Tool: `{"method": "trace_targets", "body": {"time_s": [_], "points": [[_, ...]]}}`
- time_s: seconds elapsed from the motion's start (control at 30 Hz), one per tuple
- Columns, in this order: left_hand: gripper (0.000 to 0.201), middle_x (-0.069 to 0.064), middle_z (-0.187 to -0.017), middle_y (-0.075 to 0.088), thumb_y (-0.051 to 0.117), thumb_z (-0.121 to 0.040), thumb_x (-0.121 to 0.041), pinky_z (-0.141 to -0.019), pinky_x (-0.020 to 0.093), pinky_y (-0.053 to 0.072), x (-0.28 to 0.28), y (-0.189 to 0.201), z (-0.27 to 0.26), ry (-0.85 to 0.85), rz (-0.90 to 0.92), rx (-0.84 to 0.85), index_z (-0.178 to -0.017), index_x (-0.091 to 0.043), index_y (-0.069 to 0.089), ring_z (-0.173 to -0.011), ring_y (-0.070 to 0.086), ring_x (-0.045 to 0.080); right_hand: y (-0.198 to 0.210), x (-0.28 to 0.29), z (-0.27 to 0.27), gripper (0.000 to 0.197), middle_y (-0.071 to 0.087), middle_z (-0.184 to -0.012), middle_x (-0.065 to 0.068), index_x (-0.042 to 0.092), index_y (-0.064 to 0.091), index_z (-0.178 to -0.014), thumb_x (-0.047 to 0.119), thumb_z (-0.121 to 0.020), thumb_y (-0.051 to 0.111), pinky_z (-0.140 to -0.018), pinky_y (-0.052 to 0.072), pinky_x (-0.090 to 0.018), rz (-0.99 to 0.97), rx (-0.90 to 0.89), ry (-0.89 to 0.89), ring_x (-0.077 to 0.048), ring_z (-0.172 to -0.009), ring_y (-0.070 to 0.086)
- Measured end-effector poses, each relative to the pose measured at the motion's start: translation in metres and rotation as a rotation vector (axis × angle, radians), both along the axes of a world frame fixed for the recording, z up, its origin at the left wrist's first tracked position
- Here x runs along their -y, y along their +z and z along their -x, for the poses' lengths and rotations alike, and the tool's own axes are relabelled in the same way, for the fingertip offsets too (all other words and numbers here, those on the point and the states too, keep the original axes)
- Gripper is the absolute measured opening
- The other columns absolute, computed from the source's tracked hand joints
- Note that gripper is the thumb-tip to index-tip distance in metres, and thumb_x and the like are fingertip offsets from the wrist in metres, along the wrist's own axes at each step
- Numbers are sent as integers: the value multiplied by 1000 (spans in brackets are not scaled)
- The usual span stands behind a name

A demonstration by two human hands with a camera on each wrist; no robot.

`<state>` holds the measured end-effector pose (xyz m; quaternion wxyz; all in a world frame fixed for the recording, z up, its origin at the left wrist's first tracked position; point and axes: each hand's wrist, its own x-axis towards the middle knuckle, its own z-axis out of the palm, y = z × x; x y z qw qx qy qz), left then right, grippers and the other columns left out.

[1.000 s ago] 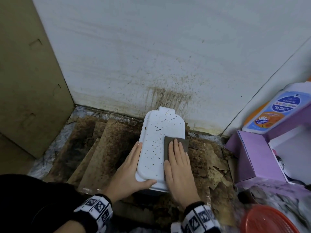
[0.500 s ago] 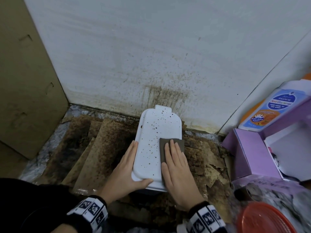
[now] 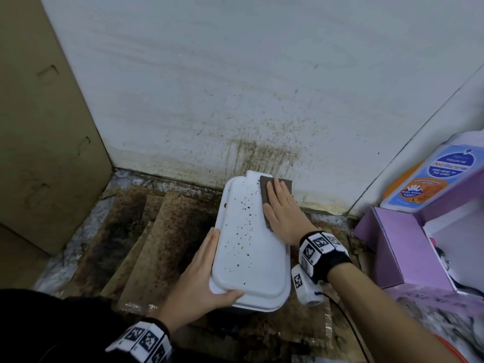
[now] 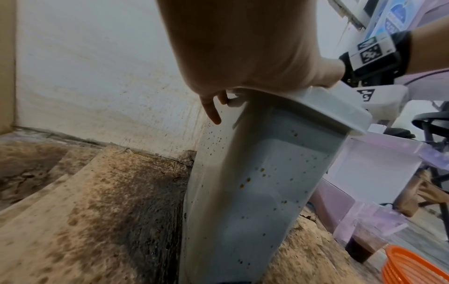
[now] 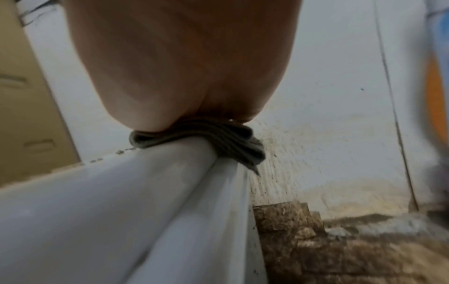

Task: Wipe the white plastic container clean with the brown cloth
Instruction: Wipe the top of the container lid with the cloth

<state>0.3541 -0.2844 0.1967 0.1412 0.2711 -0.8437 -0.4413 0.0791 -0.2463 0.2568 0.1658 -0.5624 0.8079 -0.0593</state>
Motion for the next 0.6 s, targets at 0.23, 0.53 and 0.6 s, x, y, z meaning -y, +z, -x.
{"method": "trace_targets", "body": {"time_s": [0.23, 0.53, 0.6], "points": [[128, -37, -160, -23, 67, -71, -82, -114, 39, 41, -3, 5, -3, -5, 43, 56, -157, -43, -20, -153, 0, -6, 0, -11, -7, 63, -21, -167, -4, 14, -11, -160, 41, -110, 16, -126, -8, -34, -1, -1, 3, -18, -154, -22], [127, -38, -160, -20, 73, -71, -75, -117, 33, 35, -6, 2, -3, 12, 33, 18, -157, -42, -15, -152, -3, -10, -17, -101, -97, 61, -25, -167, 0, 16, -12, -159, 42, -106, 3, -128, -2, -35, 161, -41, -49, -11, -152, -28], [127, -39, -160, -20, 74, -72, -73, -118, 31, 32, -8, 2, -4, 15, 11, 9, -157, -43, -15, -151, -4, -12, -23, -117, -116, 61, -22, -168, 0, 15, -11, -159, 42, -105, 2, -128, -3, -33, 209, -47, -65, -12, -153, -25]]}}
